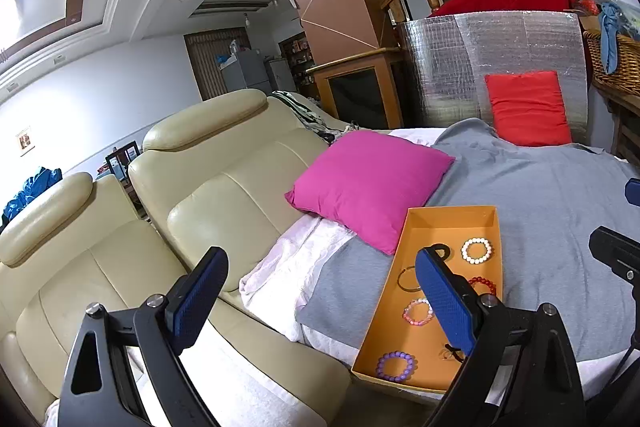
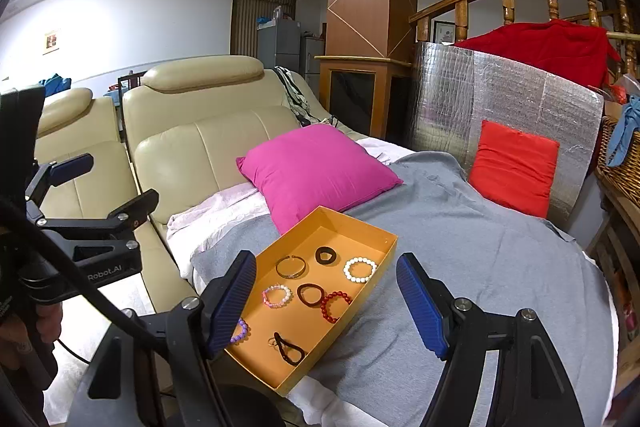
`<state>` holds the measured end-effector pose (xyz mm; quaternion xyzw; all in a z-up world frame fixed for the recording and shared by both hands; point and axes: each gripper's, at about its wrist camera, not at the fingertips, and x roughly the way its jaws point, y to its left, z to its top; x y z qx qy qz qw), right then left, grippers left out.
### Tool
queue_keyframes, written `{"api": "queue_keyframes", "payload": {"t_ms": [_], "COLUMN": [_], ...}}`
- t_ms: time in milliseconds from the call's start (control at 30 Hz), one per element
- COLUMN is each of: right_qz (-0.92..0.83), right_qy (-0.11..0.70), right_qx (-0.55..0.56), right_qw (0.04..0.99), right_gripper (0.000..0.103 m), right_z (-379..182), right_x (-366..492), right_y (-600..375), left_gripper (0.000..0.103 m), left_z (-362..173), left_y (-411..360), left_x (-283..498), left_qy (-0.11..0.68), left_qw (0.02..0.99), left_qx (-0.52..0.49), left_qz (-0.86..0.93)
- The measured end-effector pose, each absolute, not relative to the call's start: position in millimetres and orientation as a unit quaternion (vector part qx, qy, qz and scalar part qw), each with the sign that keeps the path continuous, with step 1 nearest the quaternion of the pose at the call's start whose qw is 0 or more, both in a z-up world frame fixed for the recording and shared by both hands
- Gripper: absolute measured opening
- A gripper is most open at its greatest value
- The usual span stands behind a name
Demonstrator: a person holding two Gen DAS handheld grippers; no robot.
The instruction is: Organize jewelry
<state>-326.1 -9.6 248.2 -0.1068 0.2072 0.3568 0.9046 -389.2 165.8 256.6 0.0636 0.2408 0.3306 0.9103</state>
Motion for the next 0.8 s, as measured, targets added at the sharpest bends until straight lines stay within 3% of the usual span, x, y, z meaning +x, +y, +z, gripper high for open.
{"api": "queue_keyframes", "payload": {"t_ms": [800], "right_qz": [0.355], "right_qy": [0.207], "right_qx": [-0.11], "right_qw": [0.905], "right_gripper": [0.076], "right_z": [250.0], "right_x": [-327.5], "right_y": [-2.2], "left_gripper": [0.095], "left_z": [252.3], "left_y": [167.9], "left_x": [-394.3], "left_qy": [0.243], "left_qw": [0.908], "left_qx": [0.067], "left_qz": [0.336]}}
